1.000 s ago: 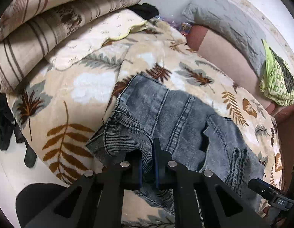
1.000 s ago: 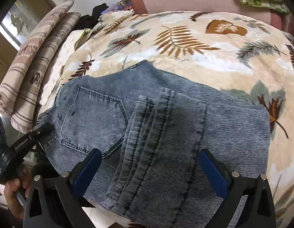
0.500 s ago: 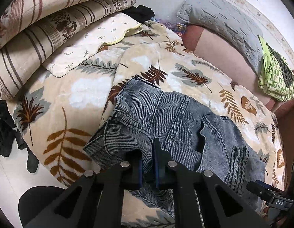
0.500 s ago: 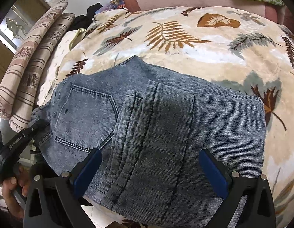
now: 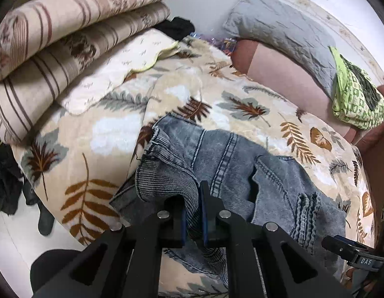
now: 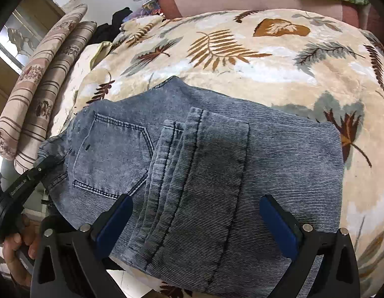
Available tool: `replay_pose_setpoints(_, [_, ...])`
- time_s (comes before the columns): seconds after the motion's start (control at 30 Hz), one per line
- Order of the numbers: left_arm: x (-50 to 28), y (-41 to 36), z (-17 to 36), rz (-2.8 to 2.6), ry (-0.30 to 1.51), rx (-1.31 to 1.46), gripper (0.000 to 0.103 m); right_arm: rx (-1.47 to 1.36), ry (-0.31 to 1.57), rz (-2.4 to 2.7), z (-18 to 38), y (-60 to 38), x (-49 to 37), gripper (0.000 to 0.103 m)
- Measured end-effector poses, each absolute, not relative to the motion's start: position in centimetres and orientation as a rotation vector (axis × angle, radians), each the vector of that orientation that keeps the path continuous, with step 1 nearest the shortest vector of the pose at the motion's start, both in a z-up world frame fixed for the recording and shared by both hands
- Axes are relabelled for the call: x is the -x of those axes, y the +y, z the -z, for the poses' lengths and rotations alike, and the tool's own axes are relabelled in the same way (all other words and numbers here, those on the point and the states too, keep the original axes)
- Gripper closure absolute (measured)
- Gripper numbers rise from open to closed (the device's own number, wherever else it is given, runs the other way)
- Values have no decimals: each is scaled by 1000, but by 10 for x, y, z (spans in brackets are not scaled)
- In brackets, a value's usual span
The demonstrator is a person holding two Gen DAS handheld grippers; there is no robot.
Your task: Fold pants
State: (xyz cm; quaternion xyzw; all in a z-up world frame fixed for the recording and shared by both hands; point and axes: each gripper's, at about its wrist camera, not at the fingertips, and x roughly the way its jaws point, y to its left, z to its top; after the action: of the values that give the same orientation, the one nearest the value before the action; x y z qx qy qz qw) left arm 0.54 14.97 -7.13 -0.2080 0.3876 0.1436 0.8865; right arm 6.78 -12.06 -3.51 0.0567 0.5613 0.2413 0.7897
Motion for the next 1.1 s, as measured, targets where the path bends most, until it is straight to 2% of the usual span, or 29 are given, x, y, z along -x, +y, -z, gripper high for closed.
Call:
replay_pose_setpoints(0.7, [-16,89,15,-233,686,222,94,-331,1178,-394,41,-217,-58,0])
replay_pose_setpoints(0.9, [-19,31,-15,-138,636,96,94,-447,1197,-381,60,-250,-53,0])
replay_pose_setpoints(1.1, [-16,-68,-29,41,616,-72,94,-552,1158,-399,62,-283,-47,0])
